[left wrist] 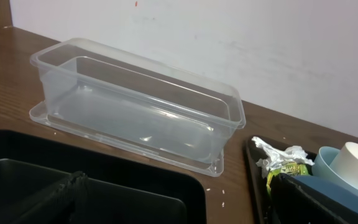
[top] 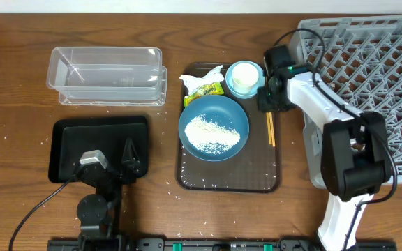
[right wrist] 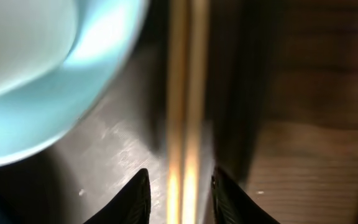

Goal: Sort waste into correct bins and load items into the dishwasher rack
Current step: 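Reach the right gripper to the chopsticks on the brown tray and grasp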

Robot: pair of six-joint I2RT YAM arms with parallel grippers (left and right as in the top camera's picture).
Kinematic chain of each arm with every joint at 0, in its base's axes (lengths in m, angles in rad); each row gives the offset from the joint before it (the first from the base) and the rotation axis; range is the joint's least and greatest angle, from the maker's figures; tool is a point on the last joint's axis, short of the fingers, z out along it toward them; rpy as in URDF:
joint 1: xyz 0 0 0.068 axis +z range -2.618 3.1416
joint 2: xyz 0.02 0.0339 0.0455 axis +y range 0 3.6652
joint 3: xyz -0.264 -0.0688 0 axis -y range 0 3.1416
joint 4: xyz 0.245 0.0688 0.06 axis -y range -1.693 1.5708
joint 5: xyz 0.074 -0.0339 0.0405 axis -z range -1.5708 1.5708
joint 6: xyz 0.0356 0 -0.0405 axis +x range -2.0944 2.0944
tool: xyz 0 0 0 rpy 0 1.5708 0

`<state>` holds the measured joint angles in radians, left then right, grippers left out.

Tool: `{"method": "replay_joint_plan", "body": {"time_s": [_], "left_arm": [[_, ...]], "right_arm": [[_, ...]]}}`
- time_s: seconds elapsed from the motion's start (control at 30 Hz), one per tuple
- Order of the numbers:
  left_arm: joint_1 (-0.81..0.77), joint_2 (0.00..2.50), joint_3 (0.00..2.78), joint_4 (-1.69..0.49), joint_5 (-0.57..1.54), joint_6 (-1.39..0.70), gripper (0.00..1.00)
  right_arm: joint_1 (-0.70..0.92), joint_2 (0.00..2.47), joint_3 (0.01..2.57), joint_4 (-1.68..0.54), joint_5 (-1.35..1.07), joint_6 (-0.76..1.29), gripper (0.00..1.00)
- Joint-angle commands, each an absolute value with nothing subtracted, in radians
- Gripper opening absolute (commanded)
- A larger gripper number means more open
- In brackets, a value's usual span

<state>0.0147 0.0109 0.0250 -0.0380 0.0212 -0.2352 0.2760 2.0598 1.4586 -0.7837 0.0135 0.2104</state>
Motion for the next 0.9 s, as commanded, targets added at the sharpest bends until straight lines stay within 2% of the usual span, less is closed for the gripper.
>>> {"method": "replay_joint_plan", "body": {"time_s": [0.0,0.33,0.87], "left_arm": [[0.010,0.004,0.004,-0.071,0.012,-0.229,0.95],[0.010,0.004,0.004,-0.071,0.012,-0.229,0.95],[0.010,0.004,0.004,-0.071,0.012,-0.229,0.95]], "right_arm": [[0.289,2.062,1.463,-0.798,-0.027,0.140,0.31],[0.292,2.064,1.446,-0.802,-0.028,0.129,0.23],[0.305,2.064,1.392,-0.751,-0.008,0.130,0.26]]}}
